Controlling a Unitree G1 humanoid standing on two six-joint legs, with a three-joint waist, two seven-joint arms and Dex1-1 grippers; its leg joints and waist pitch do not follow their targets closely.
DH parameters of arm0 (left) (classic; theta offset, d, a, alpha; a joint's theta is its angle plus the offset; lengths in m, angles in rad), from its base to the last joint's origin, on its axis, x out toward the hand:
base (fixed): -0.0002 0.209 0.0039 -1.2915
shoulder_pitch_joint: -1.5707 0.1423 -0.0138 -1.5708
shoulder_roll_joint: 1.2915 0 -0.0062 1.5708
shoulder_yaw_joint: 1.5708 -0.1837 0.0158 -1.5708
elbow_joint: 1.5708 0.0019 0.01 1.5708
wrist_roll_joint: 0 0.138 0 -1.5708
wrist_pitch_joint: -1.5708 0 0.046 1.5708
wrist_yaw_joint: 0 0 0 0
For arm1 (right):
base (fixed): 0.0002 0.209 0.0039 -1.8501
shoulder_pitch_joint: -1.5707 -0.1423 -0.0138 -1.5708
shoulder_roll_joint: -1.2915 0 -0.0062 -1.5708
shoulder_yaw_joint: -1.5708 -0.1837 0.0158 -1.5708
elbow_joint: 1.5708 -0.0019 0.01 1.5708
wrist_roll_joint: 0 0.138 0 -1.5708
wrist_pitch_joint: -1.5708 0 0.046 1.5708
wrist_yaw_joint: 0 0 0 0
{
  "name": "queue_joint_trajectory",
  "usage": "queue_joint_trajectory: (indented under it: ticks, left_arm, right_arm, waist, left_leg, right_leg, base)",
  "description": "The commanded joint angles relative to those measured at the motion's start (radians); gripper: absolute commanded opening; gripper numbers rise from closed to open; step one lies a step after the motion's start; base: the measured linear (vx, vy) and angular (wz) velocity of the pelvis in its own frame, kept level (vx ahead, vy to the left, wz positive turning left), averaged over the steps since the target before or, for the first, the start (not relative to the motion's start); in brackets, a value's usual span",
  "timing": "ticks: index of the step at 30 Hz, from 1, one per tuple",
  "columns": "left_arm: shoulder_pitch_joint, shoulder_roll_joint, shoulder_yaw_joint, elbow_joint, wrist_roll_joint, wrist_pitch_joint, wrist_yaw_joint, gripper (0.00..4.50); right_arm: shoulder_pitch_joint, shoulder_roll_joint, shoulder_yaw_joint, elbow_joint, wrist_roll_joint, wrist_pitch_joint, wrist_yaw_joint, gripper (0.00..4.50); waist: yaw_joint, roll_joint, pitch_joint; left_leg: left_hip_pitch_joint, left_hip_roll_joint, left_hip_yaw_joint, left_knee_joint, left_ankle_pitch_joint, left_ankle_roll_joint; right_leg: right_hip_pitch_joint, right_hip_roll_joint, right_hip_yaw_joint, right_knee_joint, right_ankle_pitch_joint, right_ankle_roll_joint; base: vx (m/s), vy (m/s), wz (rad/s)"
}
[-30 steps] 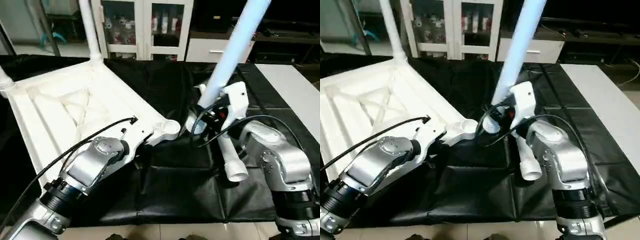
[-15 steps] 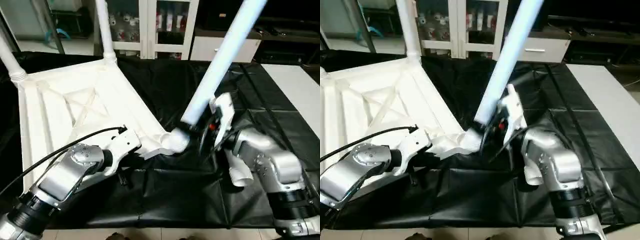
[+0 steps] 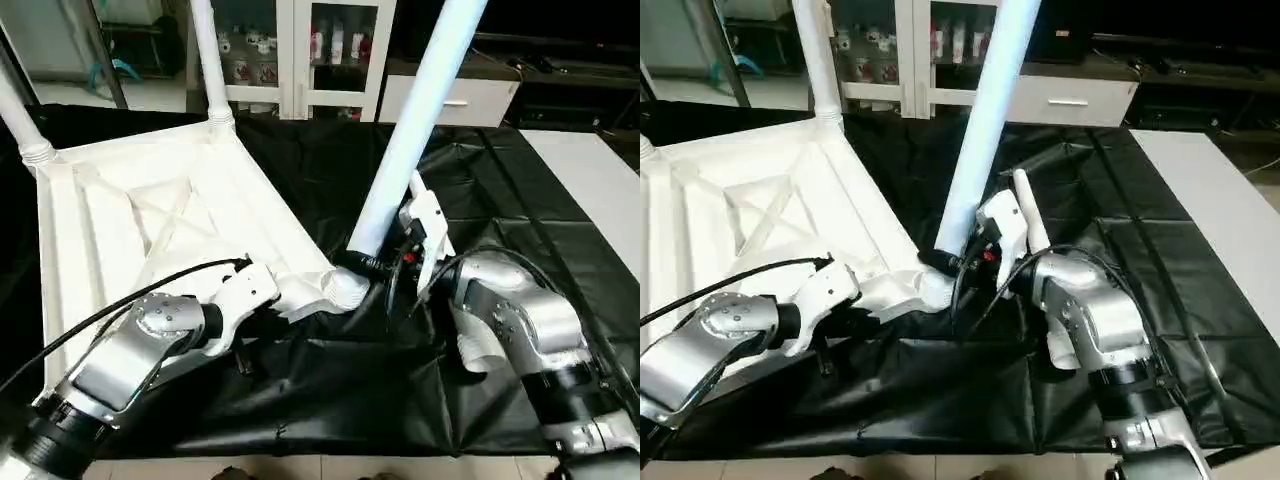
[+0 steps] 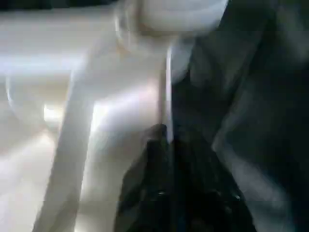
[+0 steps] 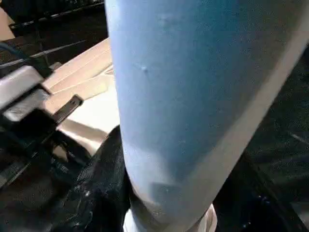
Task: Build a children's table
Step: Pick table leg, then insert table leg to table base
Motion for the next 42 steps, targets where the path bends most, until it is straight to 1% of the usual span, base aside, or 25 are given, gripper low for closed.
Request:
queue_joint_trajectory:
  ticks: [1,2,3,4,5,6,7,8,9,13,14,15,17,19,23,26,29,31,33,34,36,37,38,40,42]
  left_arm:
    - [-0.016,-0.018,0.016,-0.002,-0.032,-0.029,0.0,0.77]
    - [-0.016,-0.018,0.016,-0.002,-0.032,-0.029,0.0,0.77]
    - [-0.022,-0.021,0.015,0.003,-0.029,-0.035,-0.003,0.85]
    - [-0.023,-0.021,0.015,0.003,-0.028,-0.035,-0.003,0.93]
    - [-0.033,-0.028,0.01,0.018,-0.018,-0.034,-0.006,0.97]
    - [-0.035,-0.031,0.009,0.024,-0.015,-0.032,-0.008,0.98]
    - [-0.041,-0.033,0.003,0.035,-0.004,-0.033,-0.004,0.98]
    - [-0.045,-0.034,-0.002,0.045,0.005,-0.027,-0.004,0.98]
    - [-0.047,-0.033,-0.006,0.05,0.012,-0.025,-0.003,0.98]
    - [-0.047,-0.027,-0.01,0.074,0.044,-0.025,-0.001,0.98]
    - [-0.047,-0.026,-0.005,0.075,0.041,-0.02,0.004,1.26]
    - [-0.045,-0.024,0.007,0.069,0.024,-0.004,-0.002,1.33]
    - [-0.044,-0.019,0.013,0.065,0.029,-0.005,0.003,1.33]
    - [-0.042,-0.016,0.018,0.065,0.045,-0.009,0.013,1.68]
    - [-0.034,-0.009,0.014,0.064,0.058,0.002,0.004,1.75]
    - [-0.021,0.005,-0.009,0.053,0.063,0.036,-0.018,1.72]
    - [-0.016,0.02,-0.029,0.046,0.066,0.06,-0.035,1.72]
    - [-0.015,0.025,-0.038,0.053,0.075,0.068,-0.041,1.72]
    - [-0.018,0.027,-0.045,0.059,0.085,0.064,-0.048,1.43]
    - [-0.02,0.029,-0.049,0.06,0.088,0.068,-0.053,1.43]
    - [-0.021,0.031,-0.053,0.062,0.09,0.071,-0.059,1.21]
    - [-0.021,0.034,-0.06,0.064,0.094,0.07,-0.071,1.0]
    - [-0.02,0.036,-0.07,0.063,0.096,0.074,-0.082,0.93]
    - [-0.019,0.034,-0.072,0.062,0.094,0.076,-0.086,0.85]
    - [-0.017,0.03,-0.07,0.059,0.09,0.081,-0.092,0.64]
  right_arm:
    - [-0.037,-0.005,-0.032,-0.018,0.02,0.01,0.008,1.86]
    - [-0.037,-0.005,-0.032,-0.018,0.02,0.01,0.008,1.86]
    - [-0.042,-0.008,-0.033,-0.02,0.025,0.012,0.009,1.86]
    - [-0.043,-0.008,-0.033,-0.02,0.026,0.012,0.009,1.86]
    - [-0.05,-0.012,-0.034,-0.018,0.029,0.009,0.012,1.86]
    - [-0.051,-0.012,-0.034,-0.016,0.028,0.006,0.013,1.86]
    - [-0.053,-0.013,-0.034,-0.015,0.026,0.001,0.015,1.86]
    - [-0.055,-0.012,-0.034,-0.011,0.022,-0.004,0.016,1.86]
    - [-0.057,-0.012,-0.033,-0.01,0.021,-0.006,0.017,1.86]
    - [-0.065,-0.01,-0.037,0.002,0.015,-0.013,0.017,1.86]
    - [-0.067,-0.011,-0.038,0.002,0.015,-0.013,0.017,1.86]
    - [-0.069,-0.012,-0.038,0.004,0.016,-0.014,0.017,1.86]
    - [-0.071,-0.013,-0.037,0.008,0.016,-0.017,0.018,1.86]
    - [-0.073,-0.014,-0.036,0.013,0.014,-0.019,0.021,1.86]
    - [-0.076,-0.016,-0.031,0.024,0.01,-0.023,0.03,1.86]
    - [-0.078,-0.019,-0.019,0.048,-0.006,-0.036,0.036,1.86]
    - [-0.08,-0.018,-0.014,0.063,-0.019,-0.051,0.033,1.86]
    - [-0.084,-0.011,-0.007,0.081,-0.035,-0.072,0.028,1.86]
    - [-0.087,-0.007,-0.002,0.09,-0.041,-0.079,0.028,1.86]
    - [-0.088,-0.005,-0.001,0.094,-0.042,-0.08,0.029,1.86]
    - [-0.091,-0.003,0.001,0.098,-0.044,-0.082,0.032,1.86]
    - [-0.094,-0.001,0.007,0.104,-0.049,-0.085,0.042,1.86]
    - [-0.1,-0.001,0.018,0.11,-0.054,-0.083,0.055,1.86]
    - [-0.102,0.0,0.023,0.11,-0.056,-0.083,0.059,1.86]
    - [-0.105,0.002,0.028,0.115,-0.06,-0.088,0.062,1.86]
  waist:
    - [-0.001,0.005,-0.061]
    - [0.0,0.005,-0.061]
    - [0.001,0.001,-0.062]
    - [0.001,-0.001,-0.062]
    - [0.002,0.005,-0.063]
    - [0.002,0.0,-0.063]
    - [0.002,-0.002,-0.063]
    - [0.002,0.0,-0.063]
    - [0.002,-0.002,-0.064]
    - [0.001,-0.001,-0.063]
    - [0.001,0.0,-0.063]
    - [0.0,-0.001,-0.063]
    - [0.0,-0.001,-0.062]
    - [0.001,-0.003,-0.062]
    - [0.001,-0.004,-0.062]
    - [0.001,-0.004,-0.062]
    - [0.0,-0.005,-0.06]
    - [-0.003,0.001,-0.06]
    - [-0.005,0.001,-0.061]
    - [-0.005,0.001,-0.061]
    - [-0.006,0.0,-0.061]
    - [-0.007,0.003,-0.061]
    - [-0.007,0.005,-0.062]
    - [-0.009,0.004,-0.061]
    - [-0.009,0.005,-0.062]
  left_leg:
    - [0.021,0.015,0.003,-0.075,-0.234,-0.022]
    - [0.021,0.015,0.002,-0.077,-0.238,-0.025]
    - [0.023,0.016,0.002,-0.077,-0.24,-0.028]
    - [0.022,0.014,0.003,-0.077,-0.237,-0.028]
    - [0.023,0.014,0.002,-0.077,-0.235,-0.028]
    - [0.023,0.014,0.004,-0.076,-0.231,-0.027]
    - [0.021,0.013,0.003,-0.076,-0.228,-0.028]
    - [0.021,0.013,0.003,-0.075,-0.228,-0.029]
    - [0.02,0.013,0.003,-0.075,-0.228,-0.029]
    - [0.022,0.014,0.002,-0.075,-0.237,-0.03]
    - [0.022,0.014,0.001,-0.076,-0.238,-0.031]
    - [0.022,0.014,0.001,-0.076,-0.243,-0.032]
    - [0.022,0.014,0.002,-0.076,-0.248,-0.032]
    - [0.022,0.014,0.001,-0.076,-0.248,-0.031]
    - [0.021,0.014,0.001,-0.076,-0.241,-0.028]
    - [0.022,0.015,0.001,-0.076,-0.247,-0.029]
    - [0.02,0.014,0.0,-0.076,-0.253,-0.031]
    - [0.022,0.014,0.0,-0.076,-0.262,-0.033]
    - [0.022,0.013,-0.001,-0.076,-0.267,-0.033]
    - [0.021,0.013,-0.001,-0.076,-0.266,-0.033]
    - [0.022,0.012,-0.001,-0.076,-0.269,-0.031]
    - [0.022,0.013,-0.002,-0.076,-0.271,-0.032]
    - [0.023,0.013,-0.002,-0.076,-0.272,-0.033]
    - [0.022,0.012,-0.002,-0.077,-0.276,-0.033]
    - [0.022,0.013,-0.002,-0.076,-0.269,-0.033]
  right_leg:
    - [0.041,-0.049,0.033,-0.07,-0.283,-0.169]
    - [0.042,-0.047,0.032,-0.069,-0.277,-0.168]
    - [0.041,-0.046,0.032,-0.068,-0.255,-0.17]
    - [0.043,-0.046,0.033,-0.066,-0.243,-0.17]
    - [0.043,-0.046,0.033,-0.065,-0.237,-0.17]
    - [0.044,-0.045,0.033,-0.067,-0.23,-0.169]
    - [0.046,-0.045,0.033,-0.066,-0.228,-0.169]
    - [0.046,-0.046,0.033,-0.066,-0.228,-0.169]
    - [0.047,-0.046,0.033,-0.066,-0.231,-0.168]
    - [0.045,-0.047,0.033,-0.068,-0.251,-0.166]
    - [0.045,-0.047,0.033,-0.067,-0.249,-0.169]
    - [0.045,-0.047,0.033,-0.068,-0.254,-0.171]
    - [0.044,-0.047,0.033,-0.068,-0.262,-0.172]
    - [0.045,-0.047,0.033,-0.068,-0.262,-0.17]
    - [0.045,-0.047,0.032,-0.068,-0.26,-0.172]
    - [0.044,-0.048,0.032,-0.068,-0.276,-0.172]
    - [0.044,-0.048,0.032,-0.069,-0.294,-0.167]
    - [0.042,-0.047,0.032,-0.07,-0.29,-0.171]
    - [0.043,-0.046,0.032,-0.071,-0.289,-0.173]
    - [0.044,-0.047,0.032,-0.071,-0.288,-0.173]
    - [0.043,-0.047,0.032,-0.071,-0.289,-0.174]
    - [0.044,-0.046,0.032,-0.071,-0.289,-0.175]
    - [0.044,-0.046,0.032,-0.07,-0.283,-0.178]
    - [0.044,-0.046,0.031,-0.069,-0.279,-0.183]
    - [0.045,-0.046,0.032,-0.068,-0.266,-0.185]
  base:
    - [0.0,0.0,0.0]
    - [0.0,0.0,0.0]
    - [0.0,0.0,0.0]
    - [0.0,0.0,0.0]
    - [0.0,0.0,0.0]
    - [0.0,0.0,0.0]
    - [0.0,0.0,0.0]
    - [0.0,0.0,0.0]
    - [0.0,0.0,0.0]
    - [0.0,0.0,0.0]
    - [0.0,0.0,0.0]
    - [0.0,0.0,0.0]
    - [0.0,0.0,0.0]
    - [0.0,0.0,0.0]
    - [0.0,0.0,0.0]
    - [0.0,0.0,0.0]
    - [0.0,0.0,0.0]
    - [0.0,0.0,0.0]
    - [0.0,0.0,0.0]
    - [0.0,0.0,0.0]
    - [0.0,0.0,0.0]
    - [0.0,0.0,0.0]
    - [0.0,0.0,0.0]
    - [0.0,0.0,0.0]
    - [0.0,0.0,0.0]
